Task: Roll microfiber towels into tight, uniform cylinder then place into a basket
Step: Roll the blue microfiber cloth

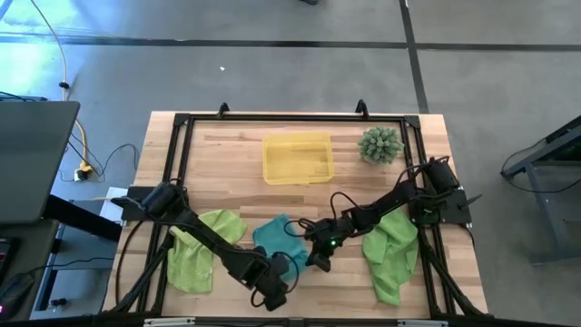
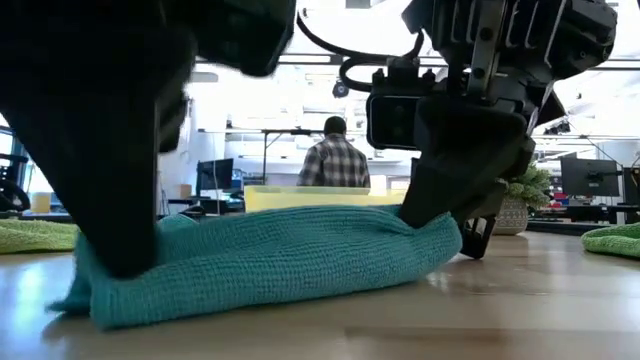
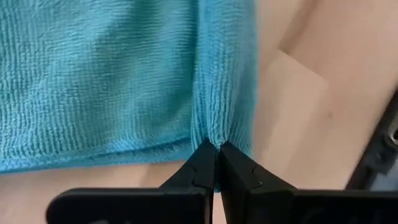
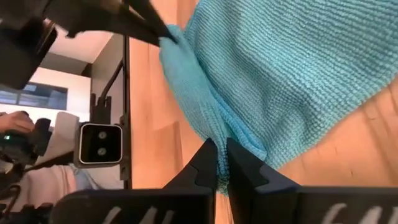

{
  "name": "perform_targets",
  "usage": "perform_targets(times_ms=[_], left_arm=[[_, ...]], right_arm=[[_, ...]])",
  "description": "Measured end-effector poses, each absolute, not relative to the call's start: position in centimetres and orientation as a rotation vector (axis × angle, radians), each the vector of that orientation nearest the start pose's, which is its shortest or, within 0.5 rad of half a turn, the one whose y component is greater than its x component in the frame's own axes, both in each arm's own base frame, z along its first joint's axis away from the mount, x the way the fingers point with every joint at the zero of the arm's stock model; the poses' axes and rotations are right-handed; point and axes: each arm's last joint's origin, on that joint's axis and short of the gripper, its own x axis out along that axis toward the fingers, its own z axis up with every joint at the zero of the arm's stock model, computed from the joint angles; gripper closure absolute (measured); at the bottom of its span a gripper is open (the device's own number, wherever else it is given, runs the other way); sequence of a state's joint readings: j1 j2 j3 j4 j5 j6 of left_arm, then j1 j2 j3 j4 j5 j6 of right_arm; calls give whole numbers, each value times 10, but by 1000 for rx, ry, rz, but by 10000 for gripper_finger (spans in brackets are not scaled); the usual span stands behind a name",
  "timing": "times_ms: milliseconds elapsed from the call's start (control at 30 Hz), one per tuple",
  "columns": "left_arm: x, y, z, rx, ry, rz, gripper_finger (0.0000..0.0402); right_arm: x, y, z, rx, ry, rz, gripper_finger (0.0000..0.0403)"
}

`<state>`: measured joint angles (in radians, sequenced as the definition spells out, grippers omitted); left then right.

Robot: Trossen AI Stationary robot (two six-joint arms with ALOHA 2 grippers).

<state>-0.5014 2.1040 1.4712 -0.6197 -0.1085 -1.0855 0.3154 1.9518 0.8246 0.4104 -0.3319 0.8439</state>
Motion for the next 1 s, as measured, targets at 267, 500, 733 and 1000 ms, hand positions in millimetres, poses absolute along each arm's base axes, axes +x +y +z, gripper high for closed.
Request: perform_targets(times_ms=[267,500,733,1000], left_arm=[[366,-193,132,-617,1189,361,401],[366,-192,131,-599,1193,354,401],[366,-192,130,-577,1180,364,401],[366,-191,130,-559,1174,360,401]], right_arm=[[327,122,88,536,882,312,361],[322,117,109,375,855,452,270],[310,133,144,73,705,563,236],[298,175,129,-472,546,478,246]])
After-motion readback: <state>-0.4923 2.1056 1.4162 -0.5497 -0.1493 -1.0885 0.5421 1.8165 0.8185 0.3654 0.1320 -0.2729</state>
